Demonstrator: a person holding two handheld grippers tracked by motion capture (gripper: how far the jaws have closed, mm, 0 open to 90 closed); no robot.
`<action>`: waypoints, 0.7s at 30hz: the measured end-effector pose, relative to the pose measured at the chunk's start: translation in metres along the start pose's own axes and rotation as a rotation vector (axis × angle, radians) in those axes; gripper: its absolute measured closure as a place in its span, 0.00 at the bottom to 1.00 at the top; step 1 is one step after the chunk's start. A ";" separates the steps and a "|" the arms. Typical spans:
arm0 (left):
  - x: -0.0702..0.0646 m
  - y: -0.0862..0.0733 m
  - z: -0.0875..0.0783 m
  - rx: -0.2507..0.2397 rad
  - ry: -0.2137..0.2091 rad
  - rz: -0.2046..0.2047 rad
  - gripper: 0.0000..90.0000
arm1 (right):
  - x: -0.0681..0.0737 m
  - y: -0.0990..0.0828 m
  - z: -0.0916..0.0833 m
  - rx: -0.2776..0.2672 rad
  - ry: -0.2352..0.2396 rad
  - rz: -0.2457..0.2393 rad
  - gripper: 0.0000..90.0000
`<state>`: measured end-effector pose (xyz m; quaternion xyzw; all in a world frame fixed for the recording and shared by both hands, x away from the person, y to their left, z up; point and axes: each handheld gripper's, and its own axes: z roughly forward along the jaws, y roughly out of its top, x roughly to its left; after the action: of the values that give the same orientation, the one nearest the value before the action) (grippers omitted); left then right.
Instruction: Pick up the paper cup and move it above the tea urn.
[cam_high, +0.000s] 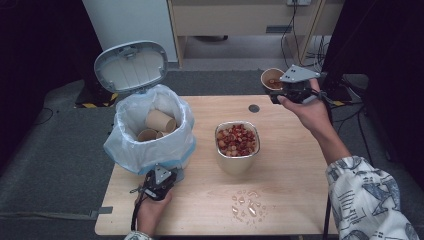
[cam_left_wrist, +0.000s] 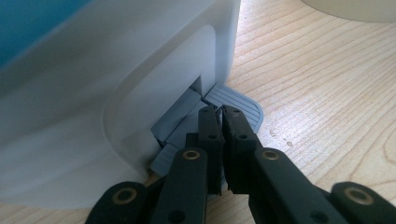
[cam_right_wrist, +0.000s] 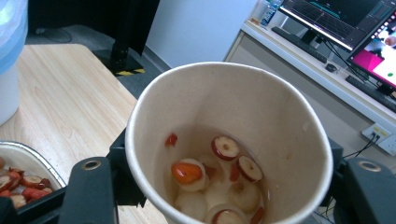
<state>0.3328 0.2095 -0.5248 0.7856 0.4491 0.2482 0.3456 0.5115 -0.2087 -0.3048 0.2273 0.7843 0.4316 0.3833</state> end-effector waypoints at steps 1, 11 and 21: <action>0.000 0.000 0.000 0.000 0.000 0.000 0.95 | 0.000 0.000 0.000 0.000 0.000 0.000 0.37; 0.000 0.000 0.000 0.000 -0.001 0.001 0.95 | 0.005 0.010 -0.003 -0.010 0.004 -0.052 0.37; 0.000 0.000 0.000 -0.003 -0.002 -0.004 0.95 | 0.014 0.015 -0.001 -0.004 0.022 -0.090 0.37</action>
<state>0.3330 0.2094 -0.5250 0.7845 0.4499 0.2476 0.3475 0.5023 -0.1919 -0.2977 0.1864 0.7971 0.4178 0.3942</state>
